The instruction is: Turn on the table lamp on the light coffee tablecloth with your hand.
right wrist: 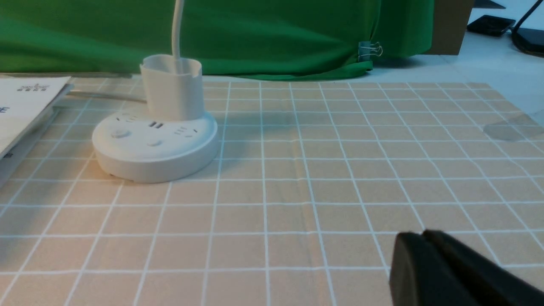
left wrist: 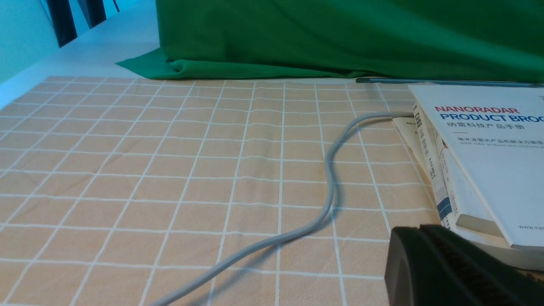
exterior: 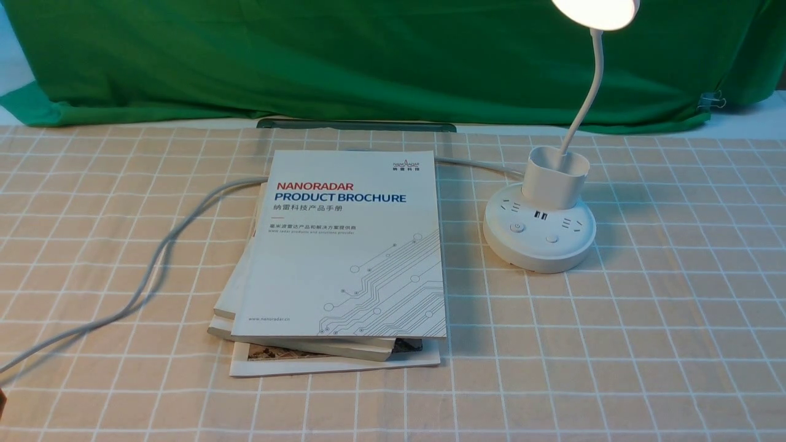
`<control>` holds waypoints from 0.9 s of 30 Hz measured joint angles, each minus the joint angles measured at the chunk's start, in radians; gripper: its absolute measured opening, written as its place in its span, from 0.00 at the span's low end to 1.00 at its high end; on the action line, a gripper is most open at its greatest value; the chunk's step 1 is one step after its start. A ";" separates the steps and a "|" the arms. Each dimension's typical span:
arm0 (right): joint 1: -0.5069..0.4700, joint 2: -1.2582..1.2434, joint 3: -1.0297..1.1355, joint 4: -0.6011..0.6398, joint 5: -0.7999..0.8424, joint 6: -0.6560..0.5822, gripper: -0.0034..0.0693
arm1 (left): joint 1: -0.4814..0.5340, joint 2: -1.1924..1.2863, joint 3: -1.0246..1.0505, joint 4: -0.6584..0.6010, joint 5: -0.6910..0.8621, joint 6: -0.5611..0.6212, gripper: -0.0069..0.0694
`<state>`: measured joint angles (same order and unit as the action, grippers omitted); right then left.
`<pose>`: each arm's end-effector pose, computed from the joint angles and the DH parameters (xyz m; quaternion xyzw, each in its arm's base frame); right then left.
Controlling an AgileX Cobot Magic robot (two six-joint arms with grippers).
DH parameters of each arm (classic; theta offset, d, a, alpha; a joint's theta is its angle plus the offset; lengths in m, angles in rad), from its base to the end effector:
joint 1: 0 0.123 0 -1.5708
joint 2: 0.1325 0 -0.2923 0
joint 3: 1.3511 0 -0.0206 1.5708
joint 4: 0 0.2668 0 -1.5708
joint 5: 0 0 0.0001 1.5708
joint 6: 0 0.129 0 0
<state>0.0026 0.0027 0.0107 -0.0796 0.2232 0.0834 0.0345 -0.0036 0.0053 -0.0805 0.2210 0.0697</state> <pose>0.1025 -0.0020 0.1834 0.0069 0.7576 -0.0039 0.6526 0.1020 0.0012 0.1864 -0.0105 0.7530 0.0018 0.6579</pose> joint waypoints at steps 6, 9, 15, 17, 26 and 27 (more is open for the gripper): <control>0.000 0.000 0.000 0.000 0.001 0.000 0.14 | 0.000 0.000 0.000 0.000 0.000 0.000 0.12; 0.000 0.000 0.000 0.000 0.001 -0.001 0.15 | 0.000 0.000 0.000 0.000 0.000 0.000 0.12; 0.000 0.000 0.000 0.000 0.001 -0.001 0.17 | 0.000 0.000 0.000 0.000 0.000 0.000 0.12; 0.000 0.000 0.000 0.000 0.001 -0.001 0.17 | 0.000 0.000 0.000 0.000 0.000 0.000 0.12; 0.000 0.000 0.000 0.000 0.001 0.000 0.20 | 0.000 0.000 0.000 0.000 0.000 0.000 0.12; 0.000 0.000 0.000 0.000 0.001 0.000 0.20 | 0.000 0.000 0.000 0.000 0.000 0.000 0.12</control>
<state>0.0026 0.0027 0.0107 -0.0796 0.2243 0.0835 0.0345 -0.0036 0.0053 -0.0805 0.2210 0.0697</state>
